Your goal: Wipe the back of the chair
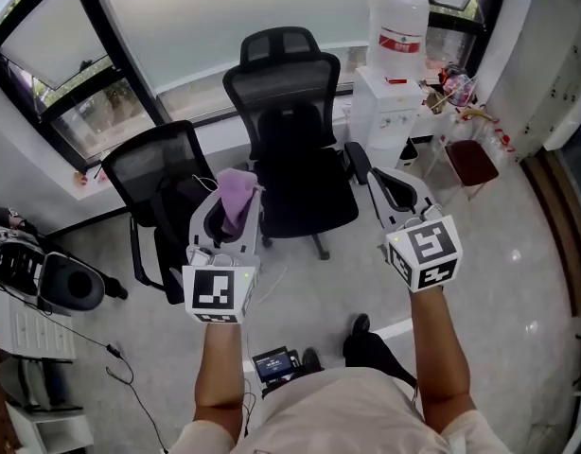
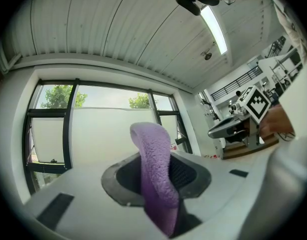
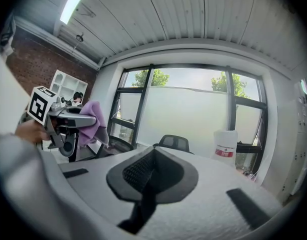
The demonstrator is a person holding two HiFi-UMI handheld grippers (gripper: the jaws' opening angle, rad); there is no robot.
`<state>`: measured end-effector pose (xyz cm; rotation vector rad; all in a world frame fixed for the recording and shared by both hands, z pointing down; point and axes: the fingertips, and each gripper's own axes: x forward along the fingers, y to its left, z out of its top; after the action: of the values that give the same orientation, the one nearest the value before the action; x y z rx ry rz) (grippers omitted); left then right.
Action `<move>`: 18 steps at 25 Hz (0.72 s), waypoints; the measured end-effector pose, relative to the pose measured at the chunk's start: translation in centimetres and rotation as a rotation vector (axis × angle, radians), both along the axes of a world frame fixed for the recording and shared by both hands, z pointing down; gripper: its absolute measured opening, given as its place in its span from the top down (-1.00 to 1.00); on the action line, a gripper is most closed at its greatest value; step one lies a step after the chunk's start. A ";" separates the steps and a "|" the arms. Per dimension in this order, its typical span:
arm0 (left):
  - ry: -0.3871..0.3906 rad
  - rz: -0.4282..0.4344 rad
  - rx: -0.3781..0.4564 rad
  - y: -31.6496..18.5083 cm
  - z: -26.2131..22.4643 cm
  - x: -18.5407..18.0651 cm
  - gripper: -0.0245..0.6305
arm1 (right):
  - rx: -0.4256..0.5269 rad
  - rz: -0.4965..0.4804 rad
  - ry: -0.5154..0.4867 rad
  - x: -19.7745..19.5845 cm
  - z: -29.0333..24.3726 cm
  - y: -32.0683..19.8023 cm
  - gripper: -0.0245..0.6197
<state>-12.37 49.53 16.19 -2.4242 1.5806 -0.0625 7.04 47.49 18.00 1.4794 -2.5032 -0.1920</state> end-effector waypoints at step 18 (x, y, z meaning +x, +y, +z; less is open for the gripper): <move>-0.072 -0.193 -0.027 -15.9 3.1 2.3 0.56 | -0.024 -0.142 -0.039 3.7 2.9 -22.1 0.94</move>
<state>-10.07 33.66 19.24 -2.2539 1.7867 -0.2053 10.76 25.41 20.86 1.3097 -2.6335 -0.1571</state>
